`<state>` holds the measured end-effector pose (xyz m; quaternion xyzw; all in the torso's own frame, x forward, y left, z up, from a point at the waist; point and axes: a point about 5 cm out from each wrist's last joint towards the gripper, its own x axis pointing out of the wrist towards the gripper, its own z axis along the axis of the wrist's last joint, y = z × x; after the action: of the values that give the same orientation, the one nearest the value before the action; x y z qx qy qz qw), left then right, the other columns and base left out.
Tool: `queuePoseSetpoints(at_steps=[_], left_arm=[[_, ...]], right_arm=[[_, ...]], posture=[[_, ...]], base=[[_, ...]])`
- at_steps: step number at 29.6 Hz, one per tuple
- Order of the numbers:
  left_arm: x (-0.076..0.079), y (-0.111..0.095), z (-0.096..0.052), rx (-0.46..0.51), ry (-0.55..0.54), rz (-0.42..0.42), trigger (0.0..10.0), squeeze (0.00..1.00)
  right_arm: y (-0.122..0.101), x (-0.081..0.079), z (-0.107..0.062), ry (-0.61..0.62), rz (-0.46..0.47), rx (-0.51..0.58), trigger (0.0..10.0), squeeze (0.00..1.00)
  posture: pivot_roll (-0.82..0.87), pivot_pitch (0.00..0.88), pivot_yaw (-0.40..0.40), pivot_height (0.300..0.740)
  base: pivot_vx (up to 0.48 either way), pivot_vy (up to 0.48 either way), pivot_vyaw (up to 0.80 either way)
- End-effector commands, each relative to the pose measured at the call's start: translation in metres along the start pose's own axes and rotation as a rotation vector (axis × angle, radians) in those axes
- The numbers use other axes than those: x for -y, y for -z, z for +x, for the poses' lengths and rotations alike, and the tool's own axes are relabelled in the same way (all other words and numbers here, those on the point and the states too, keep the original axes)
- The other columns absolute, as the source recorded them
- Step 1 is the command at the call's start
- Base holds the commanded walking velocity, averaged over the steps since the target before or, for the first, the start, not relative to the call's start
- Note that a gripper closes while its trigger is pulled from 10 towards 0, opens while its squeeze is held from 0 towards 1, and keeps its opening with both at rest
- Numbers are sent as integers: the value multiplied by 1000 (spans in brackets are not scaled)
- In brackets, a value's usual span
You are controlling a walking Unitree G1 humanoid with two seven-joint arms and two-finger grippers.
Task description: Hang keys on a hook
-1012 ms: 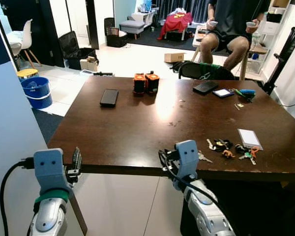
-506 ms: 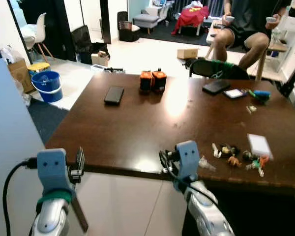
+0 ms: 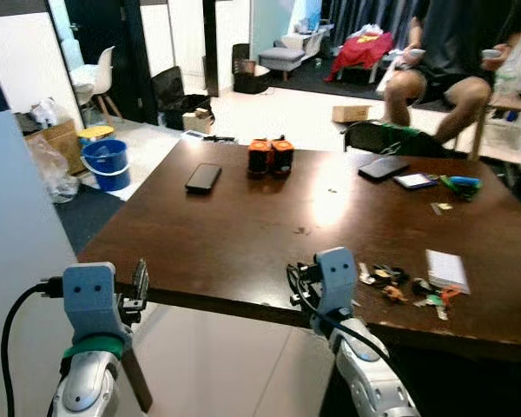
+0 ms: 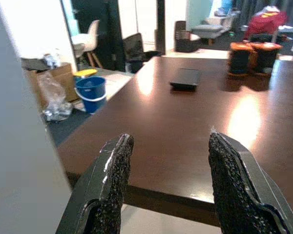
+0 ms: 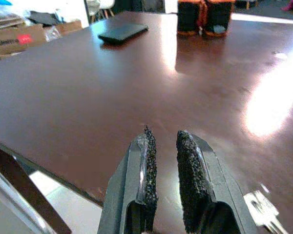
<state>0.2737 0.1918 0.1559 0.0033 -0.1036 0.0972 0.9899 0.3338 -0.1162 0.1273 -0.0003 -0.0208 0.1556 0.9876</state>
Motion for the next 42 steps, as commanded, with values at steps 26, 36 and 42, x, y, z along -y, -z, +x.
queuePoseSetpoints(at_steps=[26, 36, 42], left_arm=[[-1, 3, -10, -20, 42, -15, 10000, 0], [-12, 8, -17, -56, -12, -26, 10000, 0], [-13, 9, -21, -61, -23, -28, 10000, 0]], right_arm=[[7, -1, -3, 7, 23, -24, 10000, 0], [7, -2, -3, 0, 23, -25, 10000, 0], [8, -3, -2, -7, 22, -28, 10000, 0]], posture=[[-134, 8, 96, 740], [-128, 5, 88, 740], [-128, 4, 86, 740]], base=[[0, 133, 0], [0, 0, 0], [0, 0, 0]])
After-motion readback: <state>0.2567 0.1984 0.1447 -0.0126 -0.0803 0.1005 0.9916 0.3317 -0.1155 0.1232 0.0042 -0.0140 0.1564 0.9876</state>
